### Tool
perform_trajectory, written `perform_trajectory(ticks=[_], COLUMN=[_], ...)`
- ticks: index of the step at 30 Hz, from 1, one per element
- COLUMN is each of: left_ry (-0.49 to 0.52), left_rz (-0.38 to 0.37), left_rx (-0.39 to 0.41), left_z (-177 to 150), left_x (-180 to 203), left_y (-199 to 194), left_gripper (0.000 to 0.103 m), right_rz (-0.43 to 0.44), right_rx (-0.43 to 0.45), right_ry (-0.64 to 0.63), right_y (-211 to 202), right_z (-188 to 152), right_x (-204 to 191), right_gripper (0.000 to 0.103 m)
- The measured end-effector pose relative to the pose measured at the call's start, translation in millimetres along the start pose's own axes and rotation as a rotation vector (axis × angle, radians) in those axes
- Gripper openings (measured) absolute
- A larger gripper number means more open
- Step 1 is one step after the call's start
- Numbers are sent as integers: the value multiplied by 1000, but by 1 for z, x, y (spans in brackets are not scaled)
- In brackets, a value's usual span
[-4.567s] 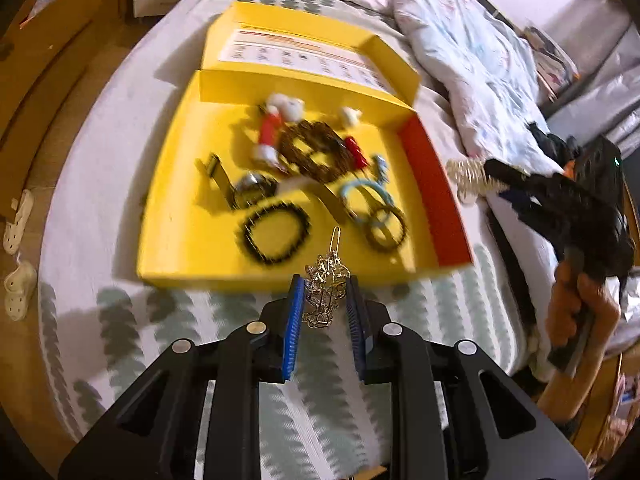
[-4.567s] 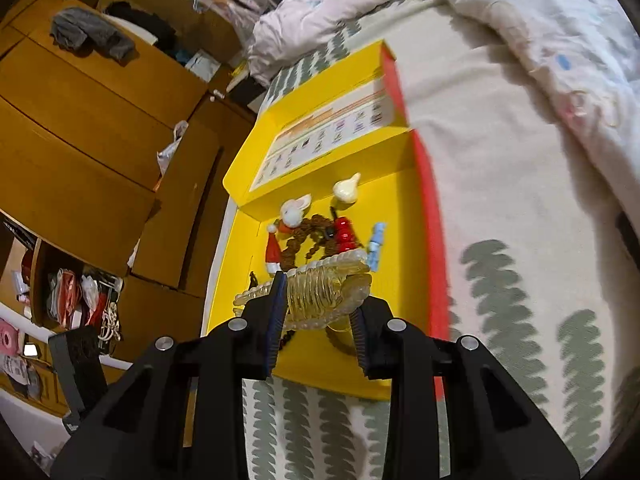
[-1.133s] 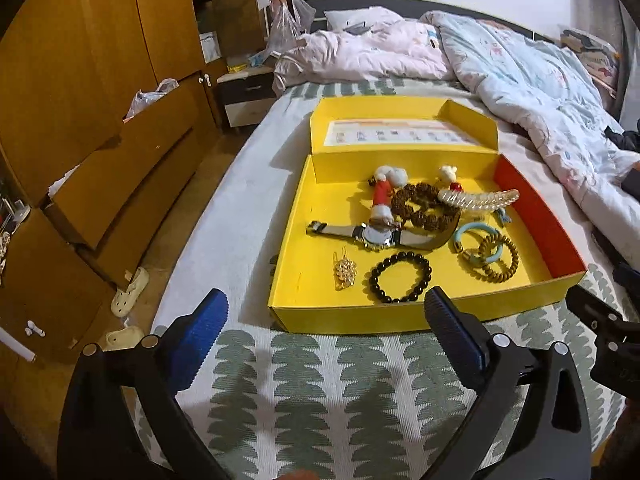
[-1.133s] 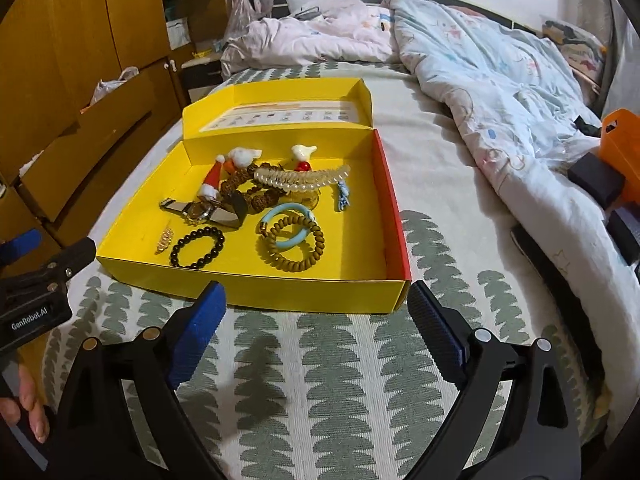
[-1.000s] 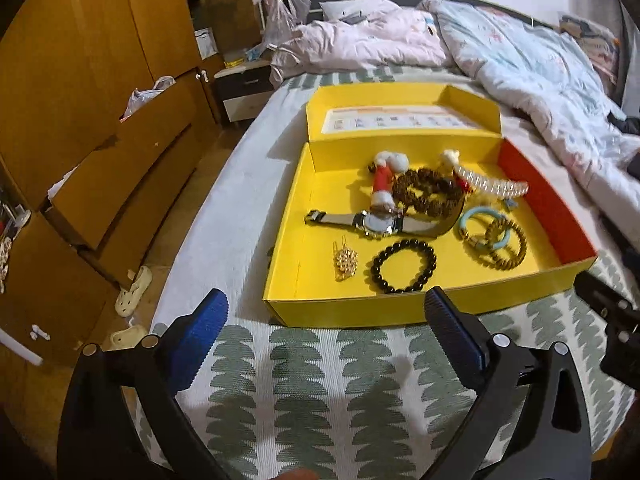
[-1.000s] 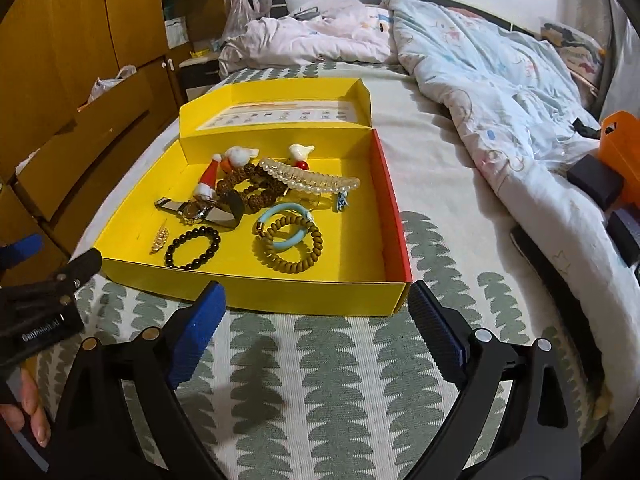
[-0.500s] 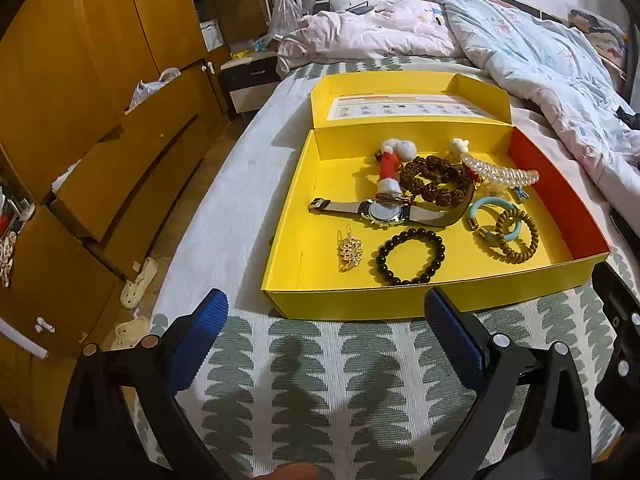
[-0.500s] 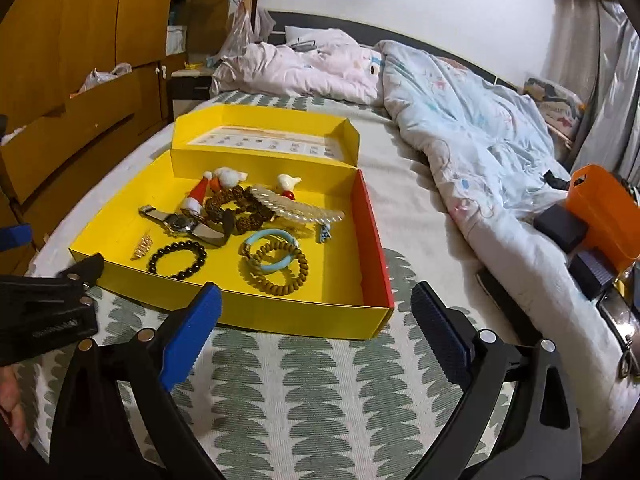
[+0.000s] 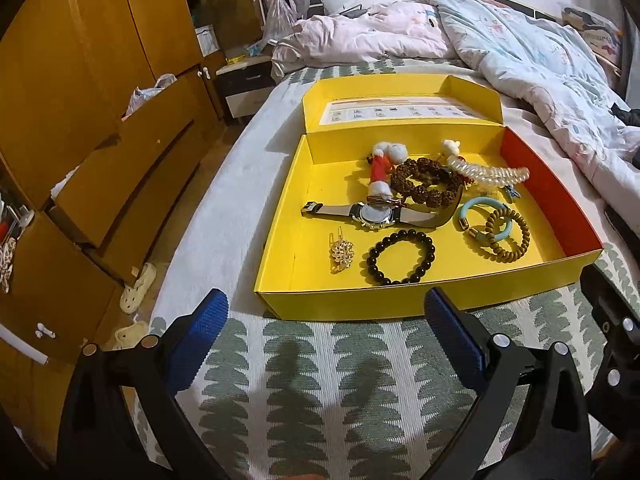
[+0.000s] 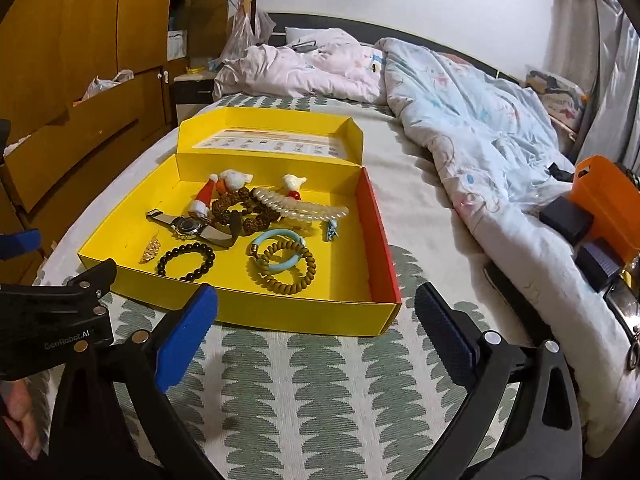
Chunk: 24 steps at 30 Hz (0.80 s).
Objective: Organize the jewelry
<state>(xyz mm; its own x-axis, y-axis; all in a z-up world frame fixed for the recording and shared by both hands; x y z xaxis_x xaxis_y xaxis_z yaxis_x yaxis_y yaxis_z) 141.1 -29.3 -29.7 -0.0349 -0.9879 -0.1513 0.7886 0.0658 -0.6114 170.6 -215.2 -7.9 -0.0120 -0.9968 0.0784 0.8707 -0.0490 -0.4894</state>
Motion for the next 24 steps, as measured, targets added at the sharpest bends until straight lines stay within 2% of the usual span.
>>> perform_trajectory(ticks=[12, 24], left_ry=[-8, -5], left_rz=[-5, 15], left_rx=[-5, 9], left_z=[0, 1], left_x=[-3, -3], left_y=[-1, -3], left_gripper=[97, 97], right_rz=[38, 28], right_rx=[-58, -44], right_ry=[-13, 16], right_y=[11, 9], right_z=[-12, -9], right_x=[-14, -3], right_gripper=[99, 99])
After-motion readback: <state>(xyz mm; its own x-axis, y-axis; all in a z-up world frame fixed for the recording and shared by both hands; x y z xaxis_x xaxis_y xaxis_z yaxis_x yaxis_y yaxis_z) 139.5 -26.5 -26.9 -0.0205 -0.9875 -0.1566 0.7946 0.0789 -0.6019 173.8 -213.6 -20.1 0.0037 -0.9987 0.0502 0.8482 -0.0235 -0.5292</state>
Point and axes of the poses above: each gripper's, at about its wrist camera, not at the fingertips, and y roughly the way its jaws point, x to its right, z to its top, the point moved 4 cm from there along y, roughly the way its jaws point, and after that the axes turned 11 degrees about x, right-handed, at the moved point
